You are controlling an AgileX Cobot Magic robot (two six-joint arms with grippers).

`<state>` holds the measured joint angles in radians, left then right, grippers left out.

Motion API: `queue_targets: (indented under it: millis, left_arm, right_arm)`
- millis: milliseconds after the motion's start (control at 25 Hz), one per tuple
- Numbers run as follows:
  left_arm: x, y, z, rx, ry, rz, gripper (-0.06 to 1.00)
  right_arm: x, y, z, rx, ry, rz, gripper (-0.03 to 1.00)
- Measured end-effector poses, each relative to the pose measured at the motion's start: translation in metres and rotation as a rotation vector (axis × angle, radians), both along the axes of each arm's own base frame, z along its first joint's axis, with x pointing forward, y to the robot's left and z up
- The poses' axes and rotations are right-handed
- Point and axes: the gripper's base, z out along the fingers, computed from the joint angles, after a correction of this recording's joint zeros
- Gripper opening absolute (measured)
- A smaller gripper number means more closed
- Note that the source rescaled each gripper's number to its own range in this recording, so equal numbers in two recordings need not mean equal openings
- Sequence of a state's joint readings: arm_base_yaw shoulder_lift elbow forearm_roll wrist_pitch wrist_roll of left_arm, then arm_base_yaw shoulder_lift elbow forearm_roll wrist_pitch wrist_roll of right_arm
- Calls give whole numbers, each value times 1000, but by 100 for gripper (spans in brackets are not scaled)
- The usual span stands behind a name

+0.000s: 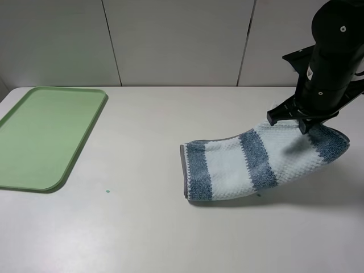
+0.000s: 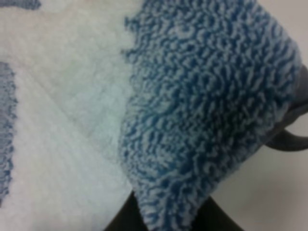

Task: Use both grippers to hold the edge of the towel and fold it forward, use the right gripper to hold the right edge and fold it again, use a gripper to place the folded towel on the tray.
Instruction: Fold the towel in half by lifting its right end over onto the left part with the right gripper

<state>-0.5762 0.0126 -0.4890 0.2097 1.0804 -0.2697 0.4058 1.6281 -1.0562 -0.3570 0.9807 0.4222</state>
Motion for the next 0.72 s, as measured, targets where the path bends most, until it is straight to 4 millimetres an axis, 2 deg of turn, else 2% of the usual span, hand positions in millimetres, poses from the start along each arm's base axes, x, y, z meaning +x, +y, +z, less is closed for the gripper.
queue_targets:
  millis: [720]
  left_arm:
    - [0, 0, 0, 0, 0, 0, 96]
  right_arm:
    - [-6, 10, 0, 92, 29, -33, 3]
